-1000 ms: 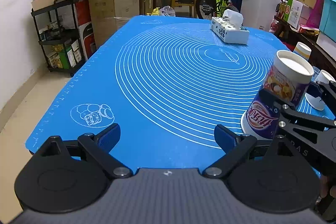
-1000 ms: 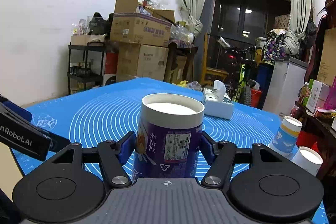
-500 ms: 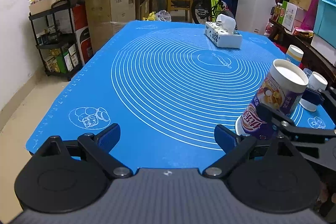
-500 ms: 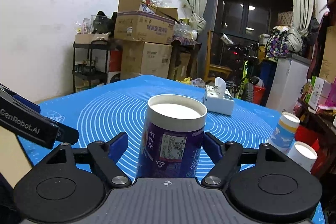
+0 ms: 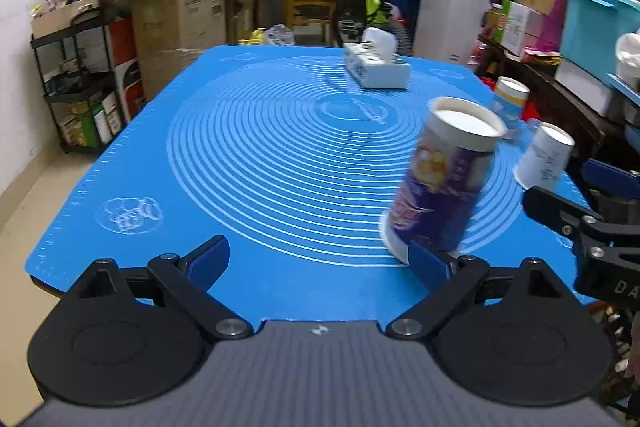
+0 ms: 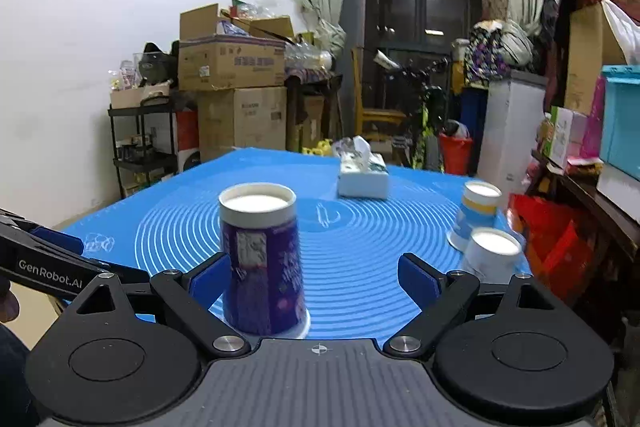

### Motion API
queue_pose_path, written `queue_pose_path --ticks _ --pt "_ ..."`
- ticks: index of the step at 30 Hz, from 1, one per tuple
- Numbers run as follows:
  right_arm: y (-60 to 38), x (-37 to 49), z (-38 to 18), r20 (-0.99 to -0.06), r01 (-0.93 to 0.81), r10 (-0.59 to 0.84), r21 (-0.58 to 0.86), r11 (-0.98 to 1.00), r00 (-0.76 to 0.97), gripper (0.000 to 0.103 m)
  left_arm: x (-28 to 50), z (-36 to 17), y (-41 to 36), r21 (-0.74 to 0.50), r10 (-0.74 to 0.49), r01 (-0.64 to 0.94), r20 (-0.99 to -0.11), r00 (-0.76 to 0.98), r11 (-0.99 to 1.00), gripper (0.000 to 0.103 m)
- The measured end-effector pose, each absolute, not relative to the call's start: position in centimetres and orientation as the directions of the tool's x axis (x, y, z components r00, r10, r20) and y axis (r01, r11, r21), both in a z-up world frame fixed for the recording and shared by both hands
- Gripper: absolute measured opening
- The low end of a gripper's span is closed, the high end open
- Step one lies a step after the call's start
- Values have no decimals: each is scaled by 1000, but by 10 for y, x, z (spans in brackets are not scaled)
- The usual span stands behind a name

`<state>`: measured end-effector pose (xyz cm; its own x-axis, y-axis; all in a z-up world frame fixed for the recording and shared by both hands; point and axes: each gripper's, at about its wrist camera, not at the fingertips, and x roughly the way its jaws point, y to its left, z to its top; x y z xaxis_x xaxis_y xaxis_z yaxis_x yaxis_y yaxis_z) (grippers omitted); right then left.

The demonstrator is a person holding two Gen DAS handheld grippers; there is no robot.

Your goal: Flip cup upside down

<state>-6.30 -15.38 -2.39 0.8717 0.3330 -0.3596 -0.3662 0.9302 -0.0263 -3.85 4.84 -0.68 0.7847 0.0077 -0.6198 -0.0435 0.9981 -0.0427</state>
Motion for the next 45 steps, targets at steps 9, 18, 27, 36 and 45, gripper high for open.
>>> queue_pose_path --ticks 9,18,27,36,45 --pt "-166 -72 -23 -428 -340 302 -13 940 852 91 -58 -7 20 -36 -26 6 -614 789 999 95" --pt "-175 -75 -23 -458 -334 297 1 943 838 91 -65 -8 8 -11 -17 13 -609 793 1000 95" --pt "-179 -76 -23 -462 -321 286 4 947 839 91 -65 -8 2 -4 -17 19 -610 792 1000 95" --pt "-179 -76 -22 -463 -320 285 5 947 839 91 -65 -8 1 -5 -15 15 -610 793 1000 95" --pt "-179 -75 -22 -464 -319 285 5 948 838 91 -64 -7 0 6 -16 25 -608 794 1000 95"
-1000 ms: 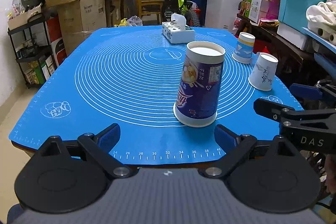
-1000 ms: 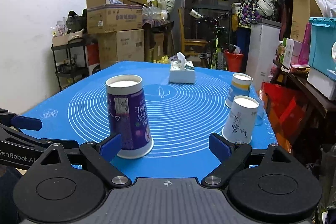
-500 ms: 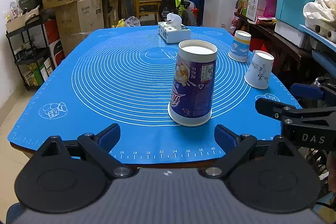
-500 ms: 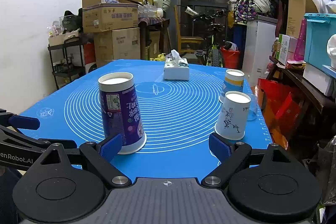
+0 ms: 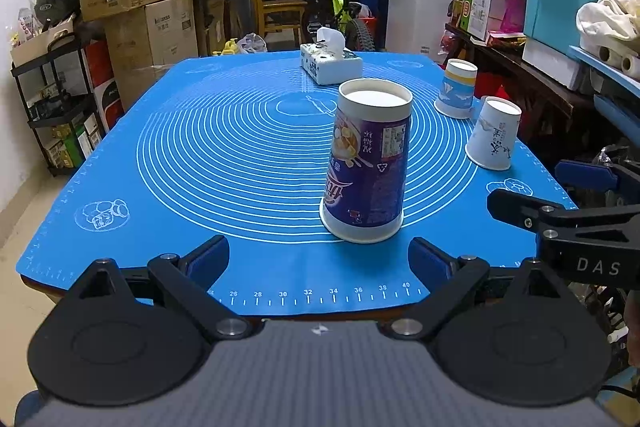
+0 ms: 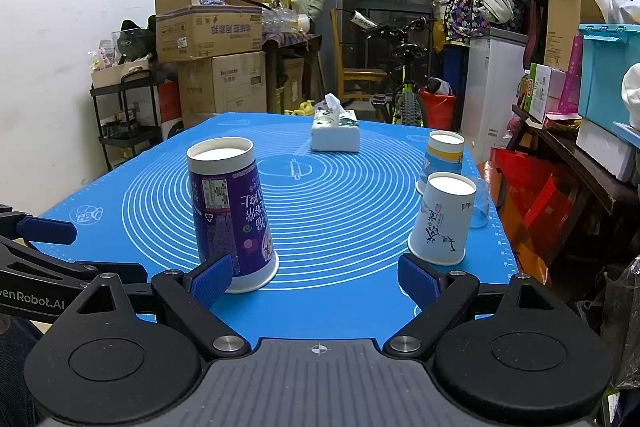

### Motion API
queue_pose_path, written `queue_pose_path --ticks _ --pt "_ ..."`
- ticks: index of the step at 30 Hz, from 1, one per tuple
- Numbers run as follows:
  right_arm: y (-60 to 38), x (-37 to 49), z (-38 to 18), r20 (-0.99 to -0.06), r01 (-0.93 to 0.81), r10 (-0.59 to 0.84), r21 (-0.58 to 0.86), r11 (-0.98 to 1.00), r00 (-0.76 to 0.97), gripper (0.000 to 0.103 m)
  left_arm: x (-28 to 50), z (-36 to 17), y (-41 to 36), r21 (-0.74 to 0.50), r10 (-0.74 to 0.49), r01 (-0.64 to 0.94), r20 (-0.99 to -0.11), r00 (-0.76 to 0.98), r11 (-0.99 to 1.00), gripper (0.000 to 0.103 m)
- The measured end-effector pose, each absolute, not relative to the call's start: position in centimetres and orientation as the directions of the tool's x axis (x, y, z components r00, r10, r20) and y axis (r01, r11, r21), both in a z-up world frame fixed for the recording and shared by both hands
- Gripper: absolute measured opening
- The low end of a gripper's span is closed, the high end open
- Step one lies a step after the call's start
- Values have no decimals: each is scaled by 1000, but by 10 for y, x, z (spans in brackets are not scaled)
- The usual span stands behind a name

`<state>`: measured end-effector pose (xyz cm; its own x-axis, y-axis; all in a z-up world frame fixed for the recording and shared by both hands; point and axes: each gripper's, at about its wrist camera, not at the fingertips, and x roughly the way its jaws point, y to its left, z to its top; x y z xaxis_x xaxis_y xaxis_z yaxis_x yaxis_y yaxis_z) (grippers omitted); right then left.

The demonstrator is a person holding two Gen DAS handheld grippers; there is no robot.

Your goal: Flip cup upside down

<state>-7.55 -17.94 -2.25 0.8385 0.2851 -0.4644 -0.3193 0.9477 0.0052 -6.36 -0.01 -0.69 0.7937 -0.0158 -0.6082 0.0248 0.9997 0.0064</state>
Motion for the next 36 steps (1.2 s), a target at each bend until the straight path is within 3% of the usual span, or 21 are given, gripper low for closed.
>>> queue_pose_path --ticks 36 --pt "-181 -76 -22 -461 -319 288 12 948 839 91 -65 -8 -5 13 -18 33 -610 793 999 96"
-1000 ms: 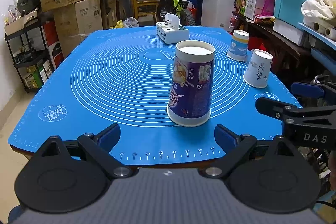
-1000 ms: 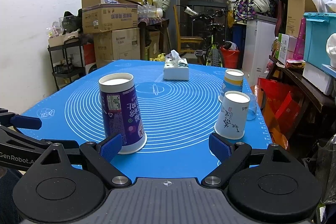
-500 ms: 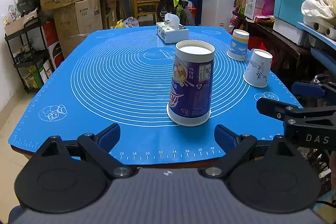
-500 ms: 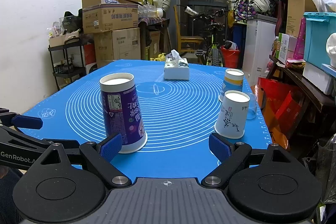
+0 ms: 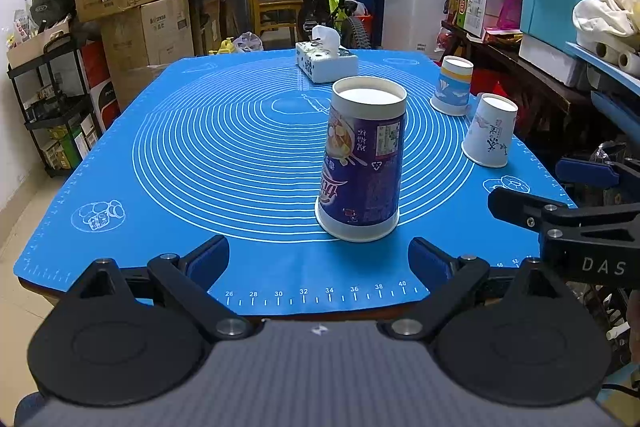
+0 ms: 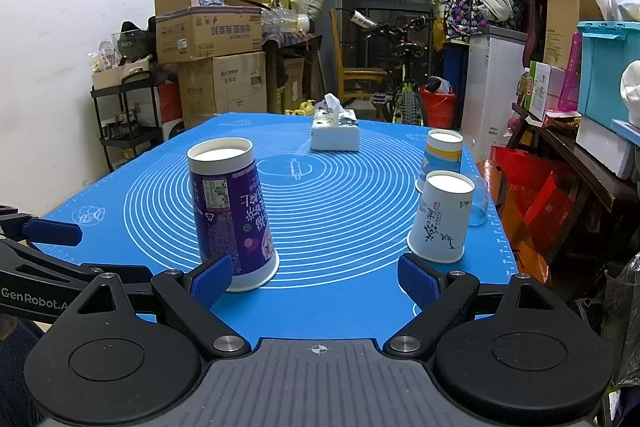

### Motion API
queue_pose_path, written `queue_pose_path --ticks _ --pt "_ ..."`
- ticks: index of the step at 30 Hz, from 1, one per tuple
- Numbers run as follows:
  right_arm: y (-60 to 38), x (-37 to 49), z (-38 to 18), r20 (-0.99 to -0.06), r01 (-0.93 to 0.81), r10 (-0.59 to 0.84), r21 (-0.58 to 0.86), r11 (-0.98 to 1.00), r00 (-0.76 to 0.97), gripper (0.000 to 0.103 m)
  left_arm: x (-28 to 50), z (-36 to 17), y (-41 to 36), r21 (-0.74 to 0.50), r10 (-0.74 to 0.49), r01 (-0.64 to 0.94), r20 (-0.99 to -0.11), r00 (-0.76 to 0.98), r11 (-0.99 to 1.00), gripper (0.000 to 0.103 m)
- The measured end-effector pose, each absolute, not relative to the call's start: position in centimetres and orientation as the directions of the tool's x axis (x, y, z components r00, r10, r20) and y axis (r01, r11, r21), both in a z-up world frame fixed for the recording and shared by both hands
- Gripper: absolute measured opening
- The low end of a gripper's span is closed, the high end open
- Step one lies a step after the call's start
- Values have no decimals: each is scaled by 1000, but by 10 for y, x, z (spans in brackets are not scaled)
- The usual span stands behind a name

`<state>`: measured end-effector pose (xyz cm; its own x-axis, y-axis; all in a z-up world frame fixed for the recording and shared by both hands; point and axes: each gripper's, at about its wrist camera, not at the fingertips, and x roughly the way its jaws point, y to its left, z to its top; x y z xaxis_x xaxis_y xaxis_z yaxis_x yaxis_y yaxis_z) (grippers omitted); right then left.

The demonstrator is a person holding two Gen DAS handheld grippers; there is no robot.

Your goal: Flip cup upside down

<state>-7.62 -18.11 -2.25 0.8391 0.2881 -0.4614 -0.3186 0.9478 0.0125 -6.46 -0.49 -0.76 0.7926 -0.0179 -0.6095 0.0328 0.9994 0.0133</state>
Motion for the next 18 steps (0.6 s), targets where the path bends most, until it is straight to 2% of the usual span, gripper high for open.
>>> queue_pose_path --ticks 18 --pt "-182 -77 -23 -464 -319 289 15 948 838 91 -60 -7 -8 22 -25 49 -616 787 999 96"
